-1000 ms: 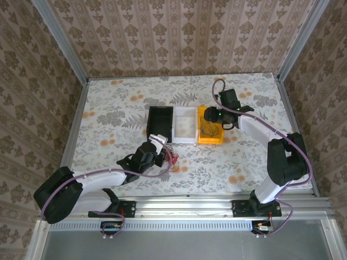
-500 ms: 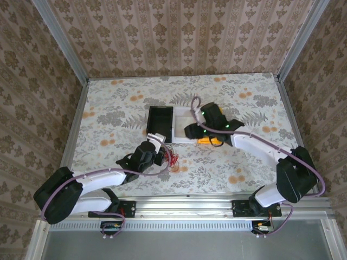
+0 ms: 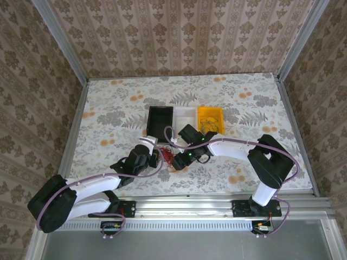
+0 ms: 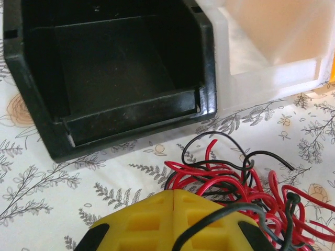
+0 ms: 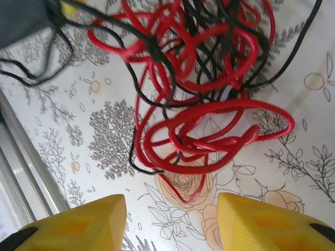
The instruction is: Untangle the cables
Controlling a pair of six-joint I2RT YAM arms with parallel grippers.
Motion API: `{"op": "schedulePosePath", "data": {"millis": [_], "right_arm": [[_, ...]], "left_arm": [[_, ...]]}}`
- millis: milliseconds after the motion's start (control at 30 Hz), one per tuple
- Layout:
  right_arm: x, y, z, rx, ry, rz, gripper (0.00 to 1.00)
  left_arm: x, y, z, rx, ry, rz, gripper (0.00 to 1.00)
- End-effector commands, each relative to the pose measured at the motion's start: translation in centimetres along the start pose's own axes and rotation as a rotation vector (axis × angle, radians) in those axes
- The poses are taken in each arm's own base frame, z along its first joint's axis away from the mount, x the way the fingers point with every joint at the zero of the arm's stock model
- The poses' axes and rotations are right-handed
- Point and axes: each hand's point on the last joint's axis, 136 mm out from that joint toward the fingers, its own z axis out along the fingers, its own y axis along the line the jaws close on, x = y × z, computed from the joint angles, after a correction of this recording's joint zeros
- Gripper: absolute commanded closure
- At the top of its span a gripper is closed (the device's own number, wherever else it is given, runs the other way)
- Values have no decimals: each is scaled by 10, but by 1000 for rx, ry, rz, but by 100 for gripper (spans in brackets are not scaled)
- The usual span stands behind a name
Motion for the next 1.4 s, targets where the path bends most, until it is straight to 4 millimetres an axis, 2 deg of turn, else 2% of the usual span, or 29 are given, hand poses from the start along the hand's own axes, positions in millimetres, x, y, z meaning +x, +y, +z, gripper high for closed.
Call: {"op": "schedulePosePath", "data": {"millis": [0,200,300,400,467,567,733,867,1000,1133,1233,1367], "right_arm": [[4,-3,5,2,16,-21,50],[-3,-11,18,20,-1,-8,65],[-1,-16,22,34,2,3,80],[0,-25,15,57,-27,34,97],[2,-33,3,70,-64,77,100],[7,-48,-23,113,-138,149,100],[26,-87,-71,265,-276,329,100],[38,-119,-115,392,-413,492,100],[50,-151,-172,576,-584,635,100],[73,-179,-228,778,-708,798,100],[91,-191,-261,906,-762,880,100],[108,-200,-297,990,-849,974,100]], "left_arm": [[8,7,-3,-23,22,-31,100],[11,9,-2,-26,33,-30,100],[11,11,-2,-36,33,-38,100],[12,17,-2,-61,30,-56,100],[14,27,-2,-112,28,-80,100],[19,52,-7,-246,19,-132,100],[24,89,-20,-441,-9,-217,100],[26,99,-24,-494,-14,-258,100],[31,106,-26,-524,-4,-282,100],[36,111,-30,-557,3,-316,100],[39,116,-34,-585,3,-335,100],[42,120,-38,-613,12,-340,100]]}}
